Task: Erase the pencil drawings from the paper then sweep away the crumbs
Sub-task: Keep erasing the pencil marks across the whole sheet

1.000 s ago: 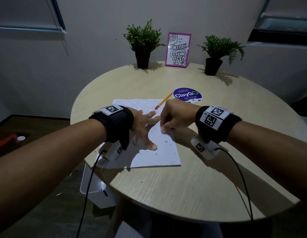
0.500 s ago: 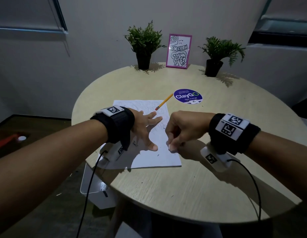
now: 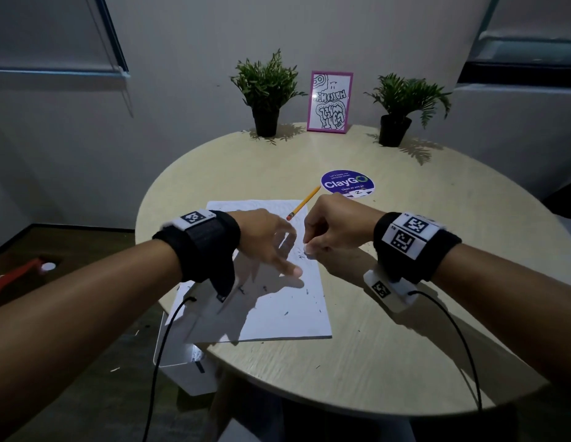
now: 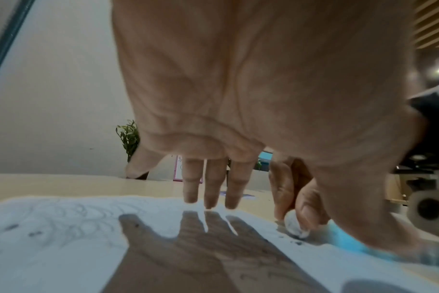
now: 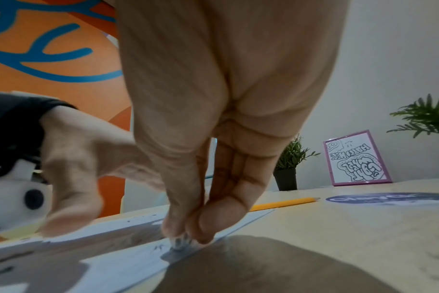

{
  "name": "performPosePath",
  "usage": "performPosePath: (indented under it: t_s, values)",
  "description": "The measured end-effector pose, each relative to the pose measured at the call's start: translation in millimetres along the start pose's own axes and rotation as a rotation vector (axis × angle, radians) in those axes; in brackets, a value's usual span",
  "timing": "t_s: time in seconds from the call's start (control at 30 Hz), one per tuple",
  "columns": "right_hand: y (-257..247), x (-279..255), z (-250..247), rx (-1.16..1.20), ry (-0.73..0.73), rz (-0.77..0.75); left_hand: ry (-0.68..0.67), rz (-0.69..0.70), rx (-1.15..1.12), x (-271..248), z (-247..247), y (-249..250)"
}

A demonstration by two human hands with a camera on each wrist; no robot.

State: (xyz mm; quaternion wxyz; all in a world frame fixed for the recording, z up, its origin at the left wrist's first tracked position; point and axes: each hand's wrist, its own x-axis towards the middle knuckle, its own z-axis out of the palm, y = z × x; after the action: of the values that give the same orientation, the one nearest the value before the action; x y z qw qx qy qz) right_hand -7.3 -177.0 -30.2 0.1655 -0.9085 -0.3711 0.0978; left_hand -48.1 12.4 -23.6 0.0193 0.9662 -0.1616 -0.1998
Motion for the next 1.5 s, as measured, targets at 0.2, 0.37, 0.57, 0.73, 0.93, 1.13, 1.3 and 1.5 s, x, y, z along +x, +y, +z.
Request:
performPosePath:
  t_s: [0.2, 0.37, 0.57, 0.73, 0.93, 1.13, 1.3, 1.5]
  values:
    - [-4, 1, 3, -0.028, -0.001, -0.006, 0.016, 0.018, -0.106, 20, 13, 10]
    - [-2, 0, 1, -0.025, -0.001, 0.013, -0.108, -0.024, 0.035, 28, 15, 8]
    - [-1, -1, -6, 0.052, -0.215, -0.014, -0.155, -0.054, 0.085, 29, 13, 11]
    - [1, 3, -5, 0.027, -0.142, -0.006, -0.176, -0.055, 0.095, 25, 10, 13]
    - [-1, 4, -5, 0.031, -0.169, -0.004, -0.191, -0.062, 0.103, 25, 8, 15]
    - [-5, -3, -4, 0.103, -0.309, -0.015, -0.206, -0.059, 0.107, 20, 5, 20]
    - [3, 6, -4, 0.046, -0.114, 0.022, -0.216, -0.077, 0.138, 21, 5, 21]
    - [-13, -4, -5, 0.030, -0.305, -0.022, -0.203, -0.064, 0.097, 16, 4, 22]
